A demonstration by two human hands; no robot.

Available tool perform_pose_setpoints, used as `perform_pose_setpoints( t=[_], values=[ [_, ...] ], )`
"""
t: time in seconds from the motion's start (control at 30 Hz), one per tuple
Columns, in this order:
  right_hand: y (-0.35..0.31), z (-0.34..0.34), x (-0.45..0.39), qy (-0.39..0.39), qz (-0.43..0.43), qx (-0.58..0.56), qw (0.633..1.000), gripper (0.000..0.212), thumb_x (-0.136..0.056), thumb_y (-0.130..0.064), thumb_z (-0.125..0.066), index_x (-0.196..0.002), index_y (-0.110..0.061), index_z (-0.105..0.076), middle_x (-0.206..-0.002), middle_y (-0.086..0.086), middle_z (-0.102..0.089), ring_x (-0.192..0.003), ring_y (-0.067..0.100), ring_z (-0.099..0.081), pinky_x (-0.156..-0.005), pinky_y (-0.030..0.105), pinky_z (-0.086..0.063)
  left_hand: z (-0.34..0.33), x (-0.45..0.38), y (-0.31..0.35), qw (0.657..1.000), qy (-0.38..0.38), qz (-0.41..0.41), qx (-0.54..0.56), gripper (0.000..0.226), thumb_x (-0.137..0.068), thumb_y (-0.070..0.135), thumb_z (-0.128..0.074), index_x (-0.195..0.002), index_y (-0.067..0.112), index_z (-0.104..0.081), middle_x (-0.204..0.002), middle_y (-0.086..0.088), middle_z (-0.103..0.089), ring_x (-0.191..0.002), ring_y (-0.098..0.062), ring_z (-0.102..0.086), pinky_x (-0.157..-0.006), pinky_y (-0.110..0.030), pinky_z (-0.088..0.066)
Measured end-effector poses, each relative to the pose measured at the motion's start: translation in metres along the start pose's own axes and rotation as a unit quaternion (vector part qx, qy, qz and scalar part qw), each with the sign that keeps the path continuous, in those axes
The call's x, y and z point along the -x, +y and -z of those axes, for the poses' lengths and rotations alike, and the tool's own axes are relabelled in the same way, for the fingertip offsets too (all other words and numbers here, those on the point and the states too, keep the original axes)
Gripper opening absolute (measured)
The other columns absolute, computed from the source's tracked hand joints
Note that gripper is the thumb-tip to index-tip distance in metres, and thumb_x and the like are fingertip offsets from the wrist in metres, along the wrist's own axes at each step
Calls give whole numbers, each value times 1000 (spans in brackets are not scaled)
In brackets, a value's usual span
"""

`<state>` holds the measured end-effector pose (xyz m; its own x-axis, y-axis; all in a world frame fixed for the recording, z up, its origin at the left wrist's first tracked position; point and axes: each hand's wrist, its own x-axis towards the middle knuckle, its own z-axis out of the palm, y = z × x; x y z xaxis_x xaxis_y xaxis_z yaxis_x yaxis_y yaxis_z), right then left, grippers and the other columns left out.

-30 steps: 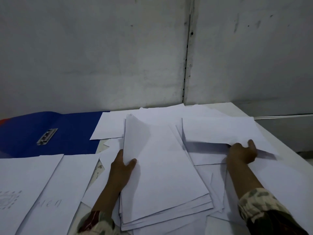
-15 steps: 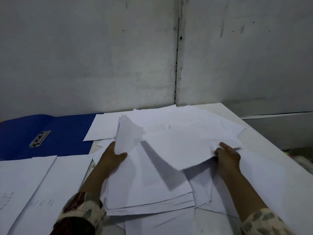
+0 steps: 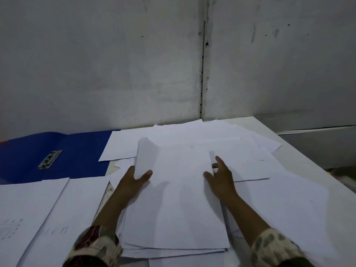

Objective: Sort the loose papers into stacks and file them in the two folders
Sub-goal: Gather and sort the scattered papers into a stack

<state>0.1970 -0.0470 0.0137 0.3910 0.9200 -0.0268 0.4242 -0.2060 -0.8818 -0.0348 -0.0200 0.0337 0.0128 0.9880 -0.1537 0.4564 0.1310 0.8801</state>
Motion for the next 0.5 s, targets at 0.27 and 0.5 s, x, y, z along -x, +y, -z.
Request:
perform_pose_setpoints(
  t=[0.27,0.5],
  values=[
    [8,-4,9,29,57,135,989,43,-92,-28,-50,-133,-15,-49,-133,8,-53,-124,28,-44,-102,35,-36,-4,5,-6,997,23,-3,-70,49,-88,14,-59,-131,5,-37,-127,-16,-51,-109,-29,-50,-92,-37,-41],
    [36,46,32,120,-41,275,953,50,-92,-42,-47,-133,-15,-42,-131,7,-52,-124,27,-39,-99,37,-31,-9,7,-3,994,31,-19,-108,50,-89,11,-55,-133,3,-34,-130,-18,-48,-118,-35,-46,-95,-39,-39]
  ],
)
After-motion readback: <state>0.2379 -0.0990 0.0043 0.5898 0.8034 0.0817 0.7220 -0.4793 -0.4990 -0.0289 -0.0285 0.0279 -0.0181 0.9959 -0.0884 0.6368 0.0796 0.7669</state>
